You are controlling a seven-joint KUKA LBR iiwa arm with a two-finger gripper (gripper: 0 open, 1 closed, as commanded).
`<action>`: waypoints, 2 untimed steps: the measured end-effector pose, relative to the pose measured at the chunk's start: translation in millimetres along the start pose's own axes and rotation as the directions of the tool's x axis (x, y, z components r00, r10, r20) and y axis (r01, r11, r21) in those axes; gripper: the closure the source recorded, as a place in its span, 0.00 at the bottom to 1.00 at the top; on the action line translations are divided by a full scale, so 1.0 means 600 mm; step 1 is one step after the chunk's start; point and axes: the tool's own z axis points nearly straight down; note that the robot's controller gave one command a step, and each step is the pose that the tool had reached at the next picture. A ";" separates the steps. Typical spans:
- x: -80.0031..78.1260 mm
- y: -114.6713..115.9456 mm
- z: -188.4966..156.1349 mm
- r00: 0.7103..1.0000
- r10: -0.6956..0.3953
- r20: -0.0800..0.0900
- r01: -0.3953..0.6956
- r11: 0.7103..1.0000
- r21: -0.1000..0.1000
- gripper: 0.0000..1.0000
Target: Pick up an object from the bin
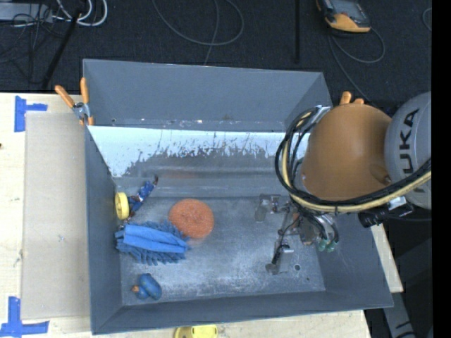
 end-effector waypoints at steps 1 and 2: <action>-0.003 0.000 -0.007 1.000 0.001 0.008 -0.001 1.000 0.000 0.00; -0.027 0.066 0.054 1.000 0.011 0.016 -0.011 1.000 0.001 0.00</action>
Offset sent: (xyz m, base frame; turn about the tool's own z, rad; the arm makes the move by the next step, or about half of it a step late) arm 0.0204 0.0680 -0.0584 0.0037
